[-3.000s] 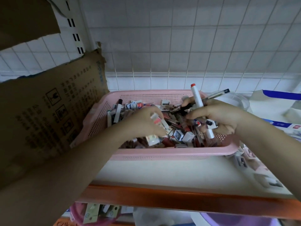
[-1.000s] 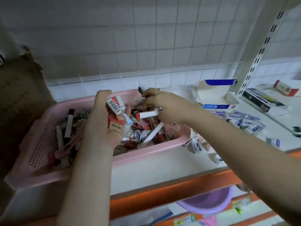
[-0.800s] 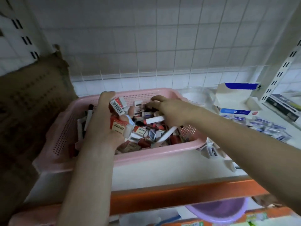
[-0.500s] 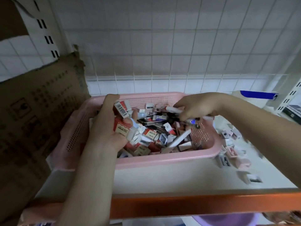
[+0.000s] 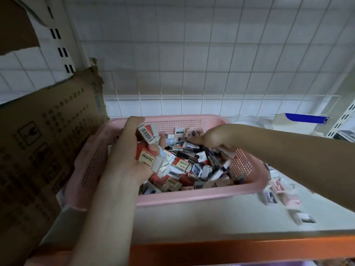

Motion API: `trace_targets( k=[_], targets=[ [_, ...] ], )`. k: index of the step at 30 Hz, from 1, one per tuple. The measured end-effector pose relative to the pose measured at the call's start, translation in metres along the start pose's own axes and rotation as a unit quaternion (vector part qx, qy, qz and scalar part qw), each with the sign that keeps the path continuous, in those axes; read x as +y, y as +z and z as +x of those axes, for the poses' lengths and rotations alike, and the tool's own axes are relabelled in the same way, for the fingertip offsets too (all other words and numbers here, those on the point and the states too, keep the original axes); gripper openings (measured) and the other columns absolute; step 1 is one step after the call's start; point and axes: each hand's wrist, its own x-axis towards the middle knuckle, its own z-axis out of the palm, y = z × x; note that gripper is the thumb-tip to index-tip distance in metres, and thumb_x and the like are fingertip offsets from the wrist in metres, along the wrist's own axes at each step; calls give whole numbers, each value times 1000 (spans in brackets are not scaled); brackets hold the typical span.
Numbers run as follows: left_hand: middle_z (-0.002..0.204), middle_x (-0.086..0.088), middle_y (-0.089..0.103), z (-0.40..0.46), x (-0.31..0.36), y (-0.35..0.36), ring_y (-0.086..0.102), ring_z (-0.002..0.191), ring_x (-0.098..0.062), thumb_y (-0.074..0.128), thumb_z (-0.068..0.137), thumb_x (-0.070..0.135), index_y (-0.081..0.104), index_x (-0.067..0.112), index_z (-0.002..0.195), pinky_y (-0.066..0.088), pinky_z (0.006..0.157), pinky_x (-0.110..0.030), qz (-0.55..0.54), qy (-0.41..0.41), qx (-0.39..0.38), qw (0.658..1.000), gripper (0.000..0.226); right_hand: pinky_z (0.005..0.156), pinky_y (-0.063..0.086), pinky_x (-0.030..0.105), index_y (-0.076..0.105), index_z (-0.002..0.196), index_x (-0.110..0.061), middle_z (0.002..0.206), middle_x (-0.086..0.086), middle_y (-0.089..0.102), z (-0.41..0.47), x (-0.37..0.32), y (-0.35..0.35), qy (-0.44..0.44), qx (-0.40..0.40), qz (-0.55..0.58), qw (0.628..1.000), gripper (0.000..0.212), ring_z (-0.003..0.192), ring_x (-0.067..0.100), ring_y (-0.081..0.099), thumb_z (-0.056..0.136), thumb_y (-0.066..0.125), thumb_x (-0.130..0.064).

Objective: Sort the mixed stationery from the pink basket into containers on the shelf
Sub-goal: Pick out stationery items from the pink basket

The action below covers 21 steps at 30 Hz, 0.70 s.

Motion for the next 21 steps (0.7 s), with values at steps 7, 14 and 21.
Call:
trace_targets(
  k=[7, 14, 21],
  targets=[
    [89, -7, 60, -3, -2, -2, 64, 85, -20, 62, 82, 24, 58, 8, 97, 36, 32, -12, -17, -44, 5, 999, 22, 104, 34, 37, 39, 139, -1, 145, 15, 38, 6, -7, 16, -49, 43, -56, 996, 64, 131, 32, 39, 92, 54, -42],
    [97, -10, 61, -2, -1, -7, 61, 87, -21, 63, 81, 24, 60, 8, 101, 38, 35, -12, -28, -55, 1, 998, 25, 63, 50, 27, 54, 85, -12, 85, 5, 61, 17, 11, 28, -118, 114, 101, 981, 29, 74, 17, 58, 77, 74, -30],
    [98, -12, 67, -4, 7, -3, 64, 90, -19, 63, 83, 18, 58, 6, 81, 47, 45, -14, -37, -37, 4, 999, 14, 54, 51, 24, 54, 104, -11, 76, 5, 59, 13, 15, 20, -235, 200, 298, 903, 29, 61, 17, 58, 79, 67, -7]
  ],
)
